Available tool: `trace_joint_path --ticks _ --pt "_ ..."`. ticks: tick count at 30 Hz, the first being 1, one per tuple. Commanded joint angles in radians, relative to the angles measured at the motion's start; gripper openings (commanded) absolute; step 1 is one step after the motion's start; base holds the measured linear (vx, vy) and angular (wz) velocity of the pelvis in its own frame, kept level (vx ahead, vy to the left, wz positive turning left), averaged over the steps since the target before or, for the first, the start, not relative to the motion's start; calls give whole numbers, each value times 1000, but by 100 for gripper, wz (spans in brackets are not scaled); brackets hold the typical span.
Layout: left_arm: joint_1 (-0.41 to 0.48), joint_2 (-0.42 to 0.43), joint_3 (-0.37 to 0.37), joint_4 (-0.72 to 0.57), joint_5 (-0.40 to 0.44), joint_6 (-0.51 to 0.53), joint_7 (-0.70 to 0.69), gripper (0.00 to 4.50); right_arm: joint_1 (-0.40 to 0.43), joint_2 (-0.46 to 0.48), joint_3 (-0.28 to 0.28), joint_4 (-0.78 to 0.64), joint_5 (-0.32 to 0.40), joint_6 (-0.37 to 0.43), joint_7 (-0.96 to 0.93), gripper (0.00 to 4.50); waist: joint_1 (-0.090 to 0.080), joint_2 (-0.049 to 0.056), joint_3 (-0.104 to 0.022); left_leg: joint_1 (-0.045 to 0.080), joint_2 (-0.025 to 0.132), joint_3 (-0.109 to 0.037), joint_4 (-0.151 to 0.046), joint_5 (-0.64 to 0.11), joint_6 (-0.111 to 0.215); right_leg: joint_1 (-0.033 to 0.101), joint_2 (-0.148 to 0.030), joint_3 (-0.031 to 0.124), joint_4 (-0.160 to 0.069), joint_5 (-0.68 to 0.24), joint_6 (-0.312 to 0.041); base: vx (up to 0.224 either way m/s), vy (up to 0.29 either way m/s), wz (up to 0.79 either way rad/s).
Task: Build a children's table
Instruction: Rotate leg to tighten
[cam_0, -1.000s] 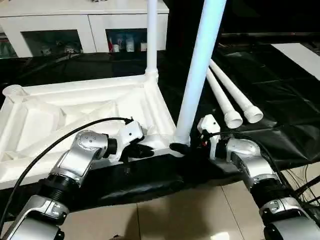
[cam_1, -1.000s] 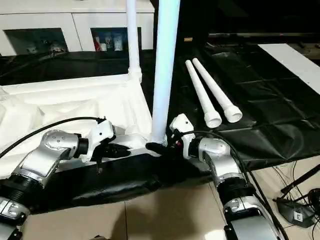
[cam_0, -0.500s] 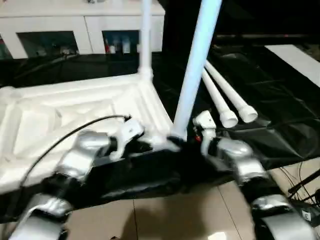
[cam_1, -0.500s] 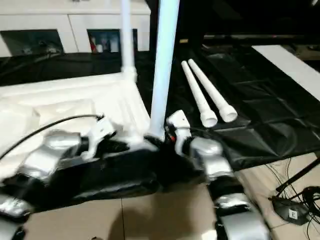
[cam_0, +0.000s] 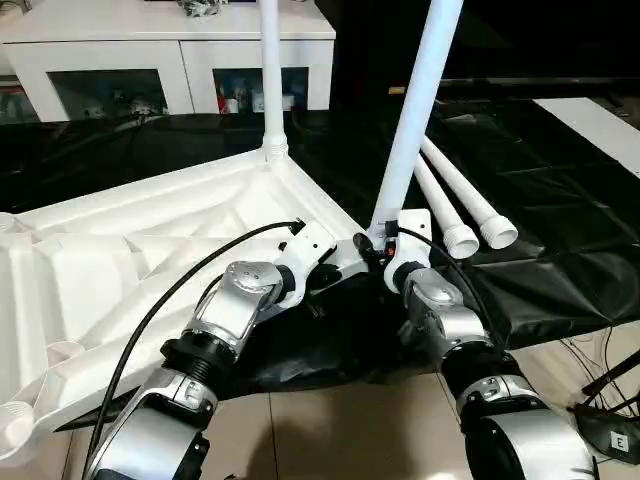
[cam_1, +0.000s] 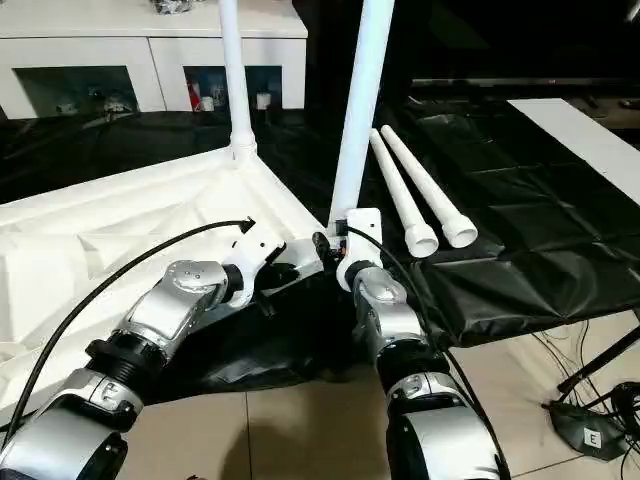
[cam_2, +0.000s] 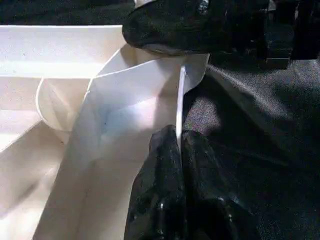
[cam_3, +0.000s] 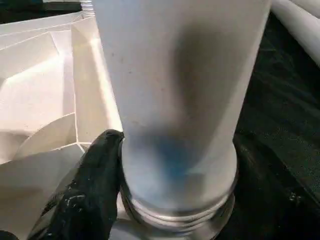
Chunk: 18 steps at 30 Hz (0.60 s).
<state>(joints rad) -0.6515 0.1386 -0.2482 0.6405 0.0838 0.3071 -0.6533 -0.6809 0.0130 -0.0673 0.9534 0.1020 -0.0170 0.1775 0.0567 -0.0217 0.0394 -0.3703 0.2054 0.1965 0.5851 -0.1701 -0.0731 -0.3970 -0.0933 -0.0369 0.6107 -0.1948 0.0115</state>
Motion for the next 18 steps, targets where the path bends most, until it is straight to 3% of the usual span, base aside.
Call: trace_joint_path --ticks 1,4,6,8,9,11,18 --pt "23 19 13 40 13 -3 60 0 25 28 -1 21 36 5 71 330 -3 -3 -50 14 19 -16 -83 -363 -9 18 -40 26 -94 -354 -128 0 0 0" --pt "35 61 -13 31 30 -26 0 0 30 5 -2 -4 41 -28 128 347 -5 -2 -49 11 19 -16 -84 -359 -1 19 -37 25 -91 -322 -141 0 0 0" --pt "39 75 -17 28 32 -34 -21 0 32 -4 3 -10 38 -36 148 371 -12 -5 -52 1 17 -18 -85 -333 0 28 -39 24 -86 -305 -148 0 0 0" --pt "44 95 -22 20 31 -48 -53 0 35 -22 24 -18 22 -48 181 383 -14 -5 -53 5 18 -16 -82 -321 2 25 -39 23 -86 -288 -162 0 0 0" --pt "54 132 -33 2 36 -65 -100 0 45 -59 80 -36 -23 -73 252 388 -15 -4 -53 6 19 -14 -81 -321 7 24 -39 23 -86 -283 -172 0 0 0" --pt "63 166 -43 -18 34 -79 -145 0 59 -88 98 -67 -25 -76 333 396 -16 -5 -52 4 19 -13 -80 -312 11 27 -40 24 -86 -281 -174 0 0 0" --pt "83 242 -45 -57 -7 -142 -284 0 109 -191 140 -173 -3 -95 587 396 -14 -1 -59 5 22 -9 -73 -215 51 36 -34 23 -63 -76 -240 0 0 0"
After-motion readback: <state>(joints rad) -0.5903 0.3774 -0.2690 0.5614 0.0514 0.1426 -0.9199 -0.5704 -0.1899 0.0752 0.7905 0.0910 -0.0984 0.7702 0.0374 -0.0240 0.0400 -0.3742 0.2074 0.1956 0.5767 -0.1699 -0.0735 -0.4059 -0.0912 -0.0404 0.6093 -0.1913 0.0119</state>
